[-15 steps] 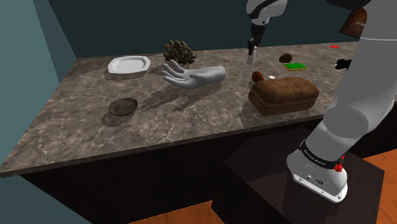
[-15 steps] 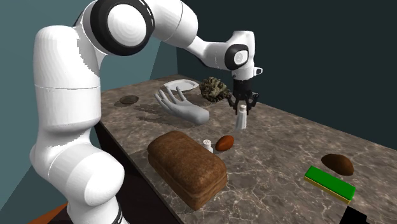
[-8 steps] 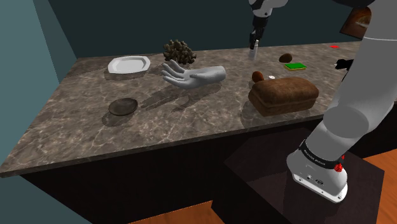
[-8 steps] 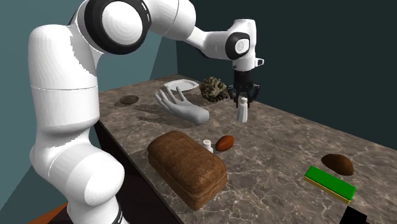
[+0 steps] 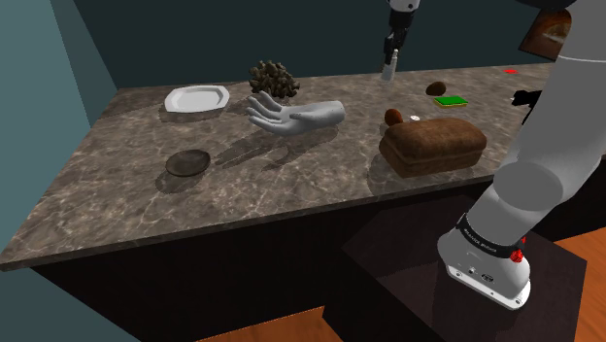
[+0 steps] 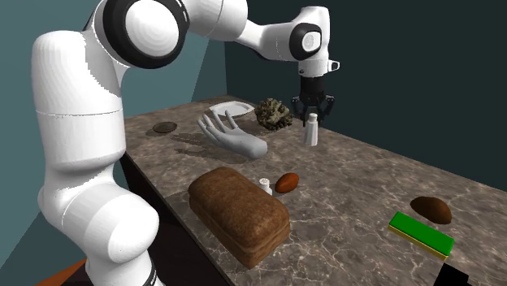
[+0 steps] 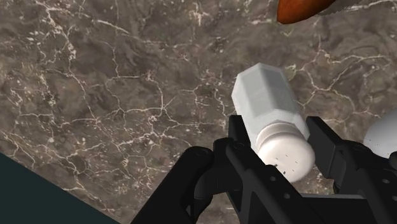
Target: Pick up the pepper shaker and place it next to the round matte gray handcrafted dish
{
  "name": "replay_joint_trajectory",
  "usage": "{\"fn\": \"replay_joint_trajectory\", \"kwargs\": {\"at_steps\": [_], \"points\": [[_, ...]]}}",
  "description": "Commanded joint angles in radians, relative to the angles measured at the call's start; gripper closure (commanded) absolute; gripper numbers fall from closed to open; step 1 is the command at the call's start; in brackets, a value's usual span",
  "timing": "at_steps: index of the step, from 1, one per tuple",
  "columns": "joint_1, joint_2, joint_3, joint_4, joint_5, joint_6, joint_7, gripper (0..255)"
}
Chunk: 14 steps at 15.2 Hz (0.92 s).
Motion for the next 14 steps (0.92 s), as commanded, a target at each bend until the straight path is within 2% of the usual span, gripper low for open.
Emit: {"fn": "replay_joint_trajectory", "kwargs": {"at_steps": [1, 6, 14], "points": [[0.000, -0.001, 0.000, 0.028, -0.001, -0.029, 0.000, 255], [-0.001, -0.004, -0.001, 0.081, -0.001, -0.084, -0.001, 255], [0.118, -0.182, 0.072, -0.129, -0.088, -0.053, 0.206, 255]]}}
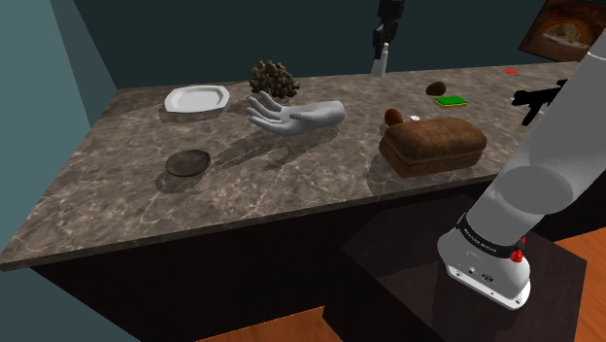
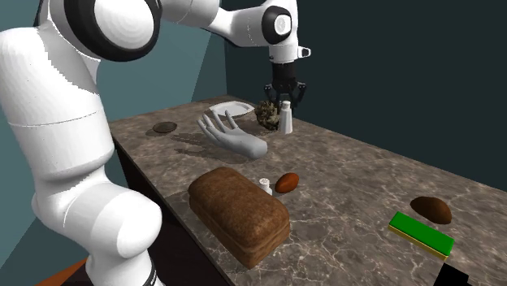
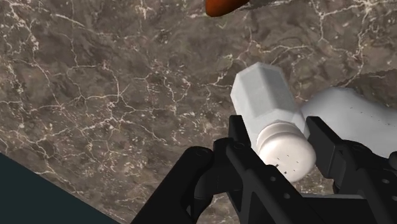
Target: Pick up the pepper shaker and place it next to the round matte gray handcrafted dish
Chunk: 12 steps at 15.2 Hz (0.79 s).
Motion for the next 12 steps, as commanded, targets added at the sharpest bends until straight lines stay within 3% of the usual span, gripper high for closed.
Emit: {"fn": "replay_joint_trajectory", "kwargs": {"at_steps": [1, 12], "points": [[0.025, -0.037, 0.022, -0.046, -0.017, 0.007, 0.054, 255], [0.147, -0.161, 0.167, -0.182, -0.052, -0.004, 0.332, 255]]}}
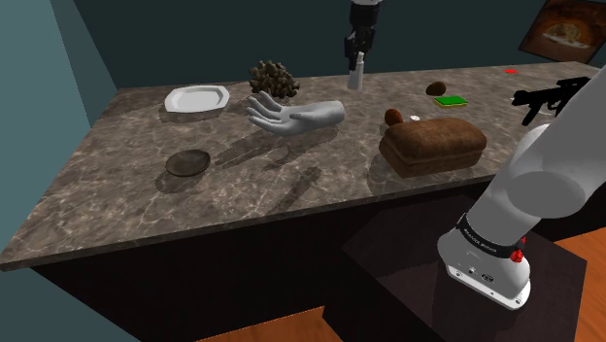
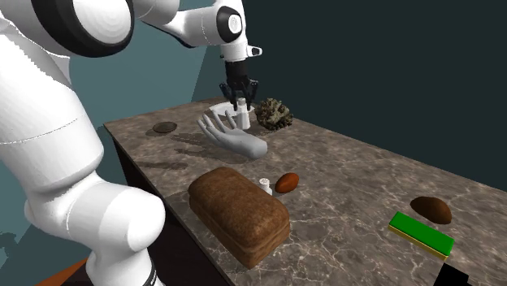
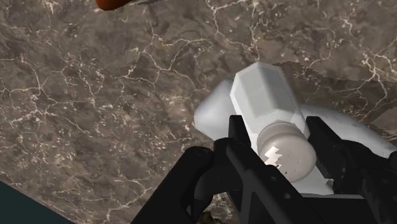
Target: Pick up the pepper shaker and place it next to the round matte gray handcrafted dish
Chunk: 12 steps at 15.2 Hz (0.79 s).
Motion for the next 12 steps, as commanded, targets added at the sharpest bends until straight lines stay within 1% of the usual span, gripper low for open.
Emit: {"fn": "replay_joint_trajectory", "kwargs": {"at_steps": [1, 7, 12], "points": [[0.021, -0.009, 0.028, -0.009, 0.000, -0.005, 0.050, 255], [0.085, -0.019, 0.112, -0.017, 0.007, -0.022, 0.195, 255], [0.138, 0.001, 0.181, 0.007, 0.016, -0.038, 0.313, 255]]}}
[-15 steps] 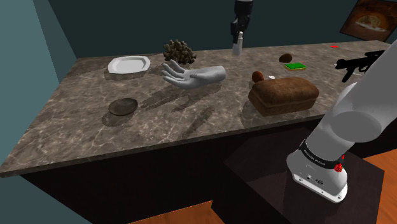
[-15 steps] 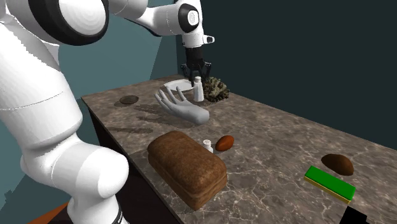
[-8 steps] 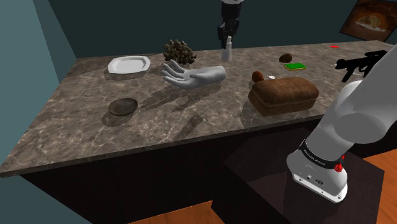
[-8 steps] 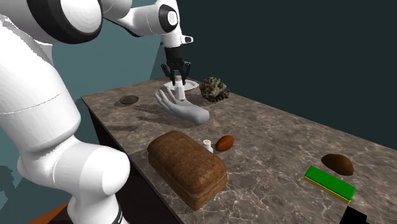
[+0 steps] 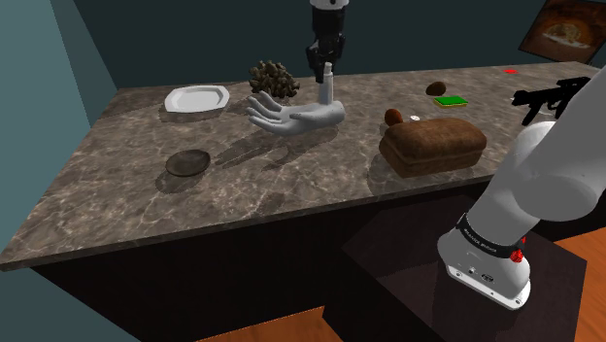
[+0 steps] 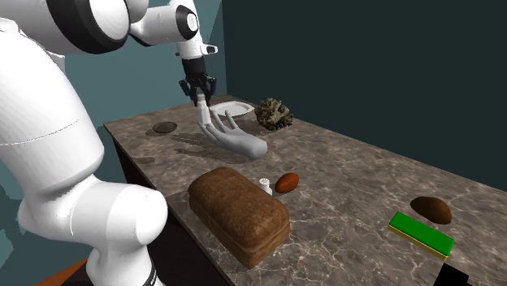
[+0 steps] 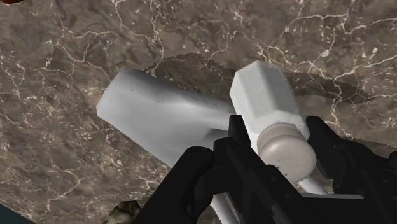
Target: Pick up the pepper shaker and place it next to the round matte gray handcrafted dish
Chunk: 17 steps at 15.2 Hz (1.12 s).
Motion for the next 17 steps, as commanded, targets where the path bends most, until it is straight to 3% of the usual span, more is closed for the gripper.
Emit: {"fn": "replay_joint_trajectory", "kwargs": {"at_steps": [1, 9, 17], "points": [[0.021, 0.013, 0.027, 0.013, 0.003, -0.005, 0.048, 255], [0.107, 0.103, 0.129, 0.122, 0.006, -0.042, 0.232, 255], [0.202, 0.254, 0.214, 0.313, -0.017, -0.103, 0.411, 255]]}}
